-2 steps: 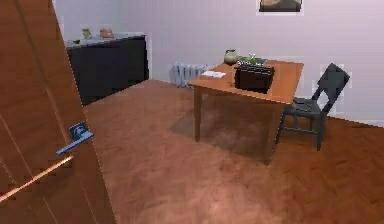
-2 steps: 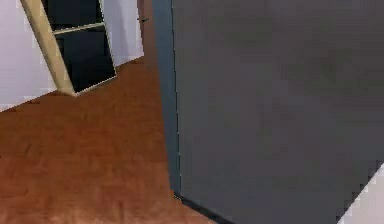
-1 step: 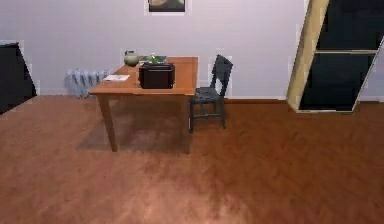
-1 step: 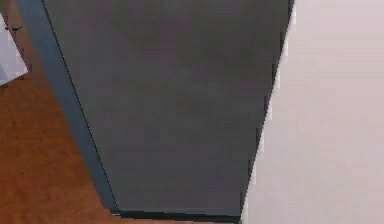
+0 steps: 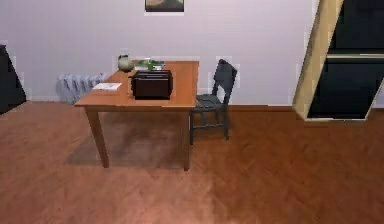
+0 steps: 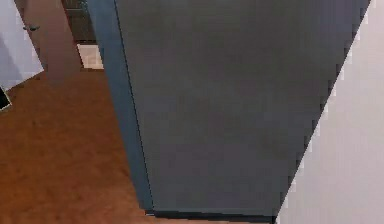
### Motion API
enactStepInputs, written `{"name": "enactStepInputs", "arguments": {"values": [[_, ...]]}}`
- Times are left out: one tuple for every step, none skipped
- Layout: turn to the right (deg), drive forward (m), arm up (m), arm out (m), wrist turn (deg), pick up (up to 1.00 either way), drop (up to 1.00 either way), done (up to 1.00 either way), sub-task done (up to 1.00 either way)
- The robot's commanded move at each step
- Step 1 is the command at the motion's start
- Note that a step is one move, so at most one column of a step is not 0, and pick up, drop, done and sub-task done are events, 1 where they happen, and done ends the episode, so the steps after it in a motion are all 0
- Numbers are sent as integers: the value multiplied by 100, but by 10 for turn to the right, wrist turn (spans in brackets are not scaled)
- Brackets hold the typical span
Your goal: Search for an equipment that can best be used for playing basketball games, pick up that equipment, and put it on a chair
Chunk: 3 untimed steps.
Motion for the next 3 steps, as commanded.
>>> {"name": "enactStepInputs", "arguments": {"values": [[150, 0, 0, 0, 0, 0, 0, 0, 0], [0, 65, 0, 0, 0, 0, 0, 0, 0], [450, 0, 0, 0, 0, 0, 0, 0, 0]]}}
